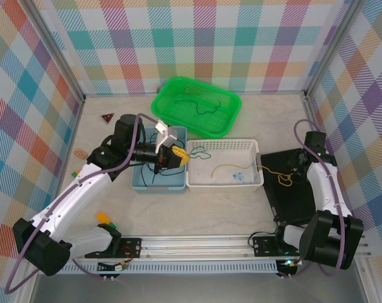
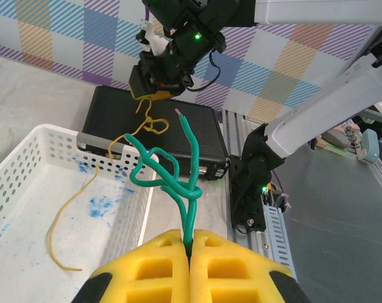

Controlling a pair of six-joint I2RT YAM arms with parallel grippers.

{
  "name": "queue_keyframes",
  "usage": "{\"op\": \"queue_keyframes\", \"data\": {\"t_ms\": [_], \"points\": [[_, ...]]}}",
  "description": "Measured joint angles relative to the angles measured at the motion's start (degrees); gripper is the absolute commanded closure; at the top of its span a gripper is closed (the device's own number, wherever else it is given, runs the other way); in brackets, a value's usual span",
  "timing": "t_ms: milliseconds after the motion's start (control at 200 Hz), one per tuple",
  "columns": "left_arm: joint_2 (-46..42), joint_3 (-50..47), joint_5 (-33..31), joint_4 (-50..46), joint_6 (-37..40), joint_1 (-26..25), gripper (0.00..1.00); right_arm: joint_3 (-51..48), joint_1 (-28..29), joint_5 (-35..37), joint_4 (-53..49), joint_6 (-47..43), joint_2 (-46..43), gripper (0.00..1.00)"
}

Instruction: Untangle the cables

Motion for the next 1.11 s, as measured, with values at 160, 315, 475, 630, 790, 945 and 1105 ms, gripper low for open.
{"op": "queue_keyframes", "data": {"t_ms": [160, 315, 475, 630, 790, 945, 1105], "points": [[0.0, 0.0, 0.0, 0.0, 0.0, 0.0, 1.0, 0.9, -0.3, -0.6, -0.8, -0.6, 0.0, 0.39], [0.0, 0.0, 0.0, -0.1, 0.1, 0.0, 1.0, 1.9, -0.4, -5.2, -0.4, -4.9, -7.1, 0.42], [0.1, 0.6, -0.7, -2.6, 1.8, 0.0, 1.0, 2.9, -0.3, -26.1, 5.0, -11.8, -16.4, 0.49], [0.2, 2.4, -1.7, -6.5, 4.9, 0.0, 1.0, 3.5, 6.3, -48.2, 12.6, -18.1, -16.5, 0.53], [0.4, 3.2, -2.0, -9.2, 6.5, 0.0, 1.0, 7.6, 22.0, -59.2, 12.9, -30.0, -12.3, 0.51], [0.9, 3.4, -1.9, -9.7, 6.7, 0.0, 1.0, 12.6, 31.1, -64.9, 12.1, -42.5, -8.0, 0.5], [1.7, 3.5, -1.5, -10.6, 6.7, 0.0, 1.0, 16.7, 35.8, -67.5, 9.8, -51.2, -3.1, 0.49]]}}
